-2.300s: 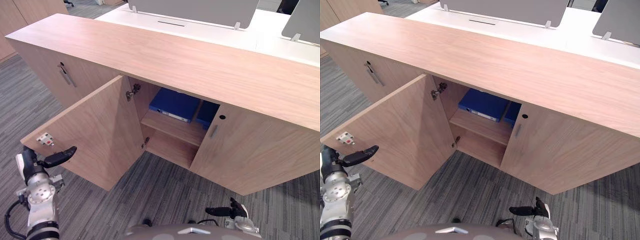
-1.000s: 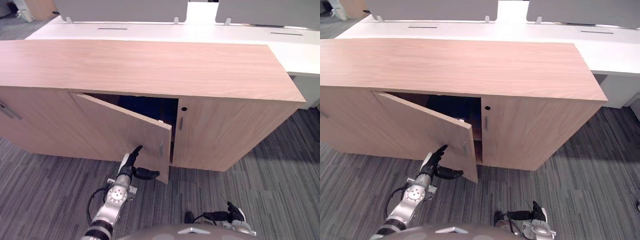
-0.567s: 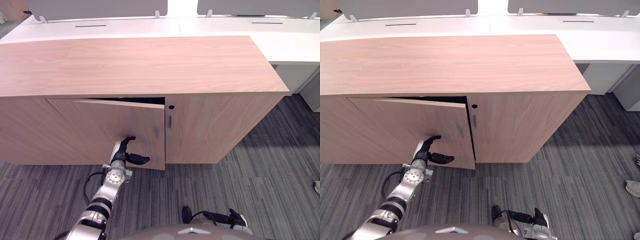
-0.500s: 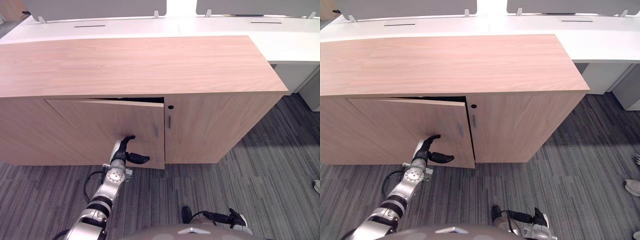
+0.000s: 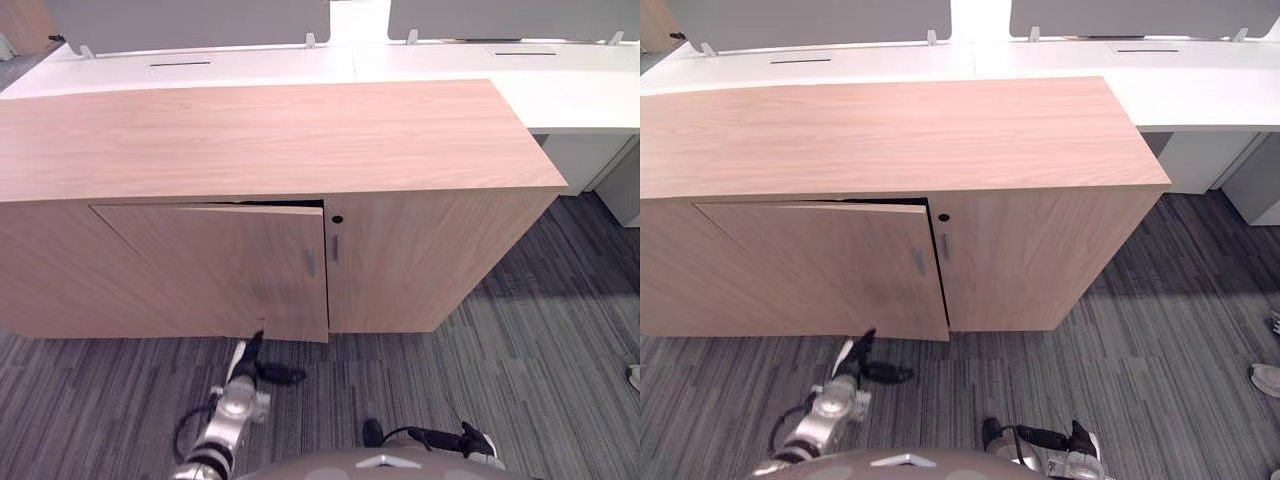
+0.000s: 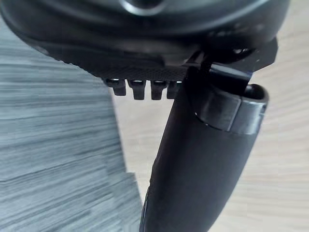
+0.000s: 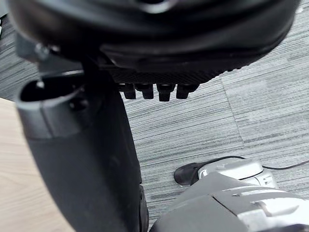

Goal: Walk over to the cabinet, pick up the folder, carry it to the office cabinet, place the folder inside the office cabinet, then close the office cabinet door

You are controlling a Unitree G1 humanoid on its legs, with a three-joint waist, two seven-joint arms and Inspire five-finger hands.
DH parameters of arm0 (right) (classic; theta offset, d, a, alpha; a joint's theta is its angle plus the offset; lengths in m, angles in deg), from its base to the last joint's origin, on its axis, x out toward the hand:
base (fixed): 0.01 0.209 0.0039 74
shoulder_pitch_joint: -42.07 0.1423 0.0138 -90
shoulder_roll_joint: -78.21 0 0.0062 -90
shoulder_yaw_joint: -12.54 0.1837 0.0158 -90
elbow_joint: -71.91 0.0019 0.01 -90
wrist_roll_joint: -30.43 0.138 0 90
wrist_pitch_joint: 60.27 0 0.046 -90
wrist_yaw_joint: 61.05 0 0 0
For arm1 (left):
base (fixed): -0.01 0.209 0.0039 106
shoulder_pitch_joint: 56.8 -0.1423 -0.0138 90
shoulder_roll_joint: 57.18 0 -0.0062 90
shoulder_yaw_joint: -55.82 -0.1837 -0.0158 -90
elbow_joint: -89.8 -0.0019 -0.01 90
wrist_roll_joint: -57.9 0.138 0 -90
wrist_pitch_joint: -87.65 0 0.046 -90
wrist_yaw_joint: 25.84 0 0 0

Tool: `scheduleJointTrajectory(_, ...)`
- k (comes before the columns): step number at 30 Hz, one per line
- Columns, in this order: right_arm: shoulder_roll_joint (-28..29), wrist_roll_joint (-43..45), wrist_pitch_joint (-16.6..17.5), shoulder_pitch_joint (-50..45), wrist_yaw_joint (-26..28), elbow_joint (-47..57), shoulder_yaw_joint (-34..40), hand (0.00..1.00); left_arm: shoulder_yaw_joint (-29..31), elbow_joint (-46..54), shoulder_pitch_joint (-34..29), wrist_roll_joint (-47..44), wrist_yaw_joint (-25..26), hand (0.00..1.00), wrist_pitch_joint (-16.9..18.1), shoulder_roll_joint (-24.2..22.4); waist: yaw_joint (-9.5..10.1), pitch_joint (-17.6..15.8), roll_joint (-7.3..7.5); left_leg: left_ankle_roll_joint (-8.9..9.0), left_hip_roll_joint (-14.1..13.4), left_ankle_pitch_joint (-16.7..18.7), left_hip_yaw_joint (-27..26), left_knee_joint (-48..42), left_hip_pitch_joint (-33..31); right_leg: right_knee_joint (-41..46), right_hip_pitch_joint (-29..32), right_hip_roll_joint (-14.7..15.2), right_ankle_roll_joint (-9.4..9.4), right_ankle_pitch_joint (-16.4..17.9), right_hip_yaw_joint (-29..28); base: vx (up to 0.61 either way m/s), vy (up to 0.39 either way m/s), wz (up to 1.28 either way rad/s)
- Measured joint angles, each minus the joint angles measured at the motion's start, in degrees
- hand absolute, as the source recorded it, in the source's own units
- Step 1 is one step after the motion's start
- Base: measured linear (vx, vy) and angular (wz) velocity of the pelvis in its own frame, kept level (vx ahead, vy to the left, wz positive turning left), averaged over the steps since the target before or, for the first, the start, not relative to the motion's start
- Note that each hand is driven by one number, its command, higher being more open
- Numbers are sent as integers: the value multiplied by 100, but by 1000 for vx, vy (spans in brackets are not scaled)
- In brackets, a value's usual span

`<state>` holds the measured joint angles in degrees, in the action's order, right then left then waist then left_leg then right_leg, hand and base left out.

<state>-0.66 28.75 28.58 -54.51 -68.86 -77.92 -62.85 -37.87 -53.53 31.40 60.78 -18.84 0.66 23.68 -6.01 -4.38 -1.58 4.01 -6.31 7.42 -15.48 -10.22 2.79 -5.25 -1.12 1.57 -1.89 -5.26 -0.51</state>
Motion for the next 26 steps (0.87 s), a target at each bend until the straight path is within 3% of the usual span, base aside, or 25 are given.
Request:
scheduleJointTrajectory(5, -96, 98, 6, 166, -1, -263, 19, 100, 818, -715, -237, -9, -109, 100, -98, -99, 286, -169, -28, -1, 84, -2, 688, -233, -38, -28, -31, -12, -23, -75, -191, -39, 3, -18)
scheduleJointTrajectory(10, -108, 155, 17, 353, 6, -387, 232, 100, 1554, -991, -540, 157, -136, 100, -118, -124, 335, -212, -113, 9, 60, 63, 675, 463, 433, -61, -22, -134, -56, -203, -448, -33, 69, -30)
scheduleJointTrajectory(12, -74, 156, 14, 300, 7, -388, 234, 100, 1777, -992, -591, 160, -132, 100, -115, -174, 385, -243, -59, 53, 71, 134, 653, 508, 490, -65, -44, -126, -63, -249, -474, -82, 71, -13)
scheduleJointTrajectory(26, -114, 153, 0, 321, 38, -403, 220, 100, 1853, -1005, -582, 30, -138, 100, -133, -267, 408, -232, -113, 99, -29, 77, 1007, 711, 646, -36, -123, -245, 41, -147, -262, 43, 15, 5)
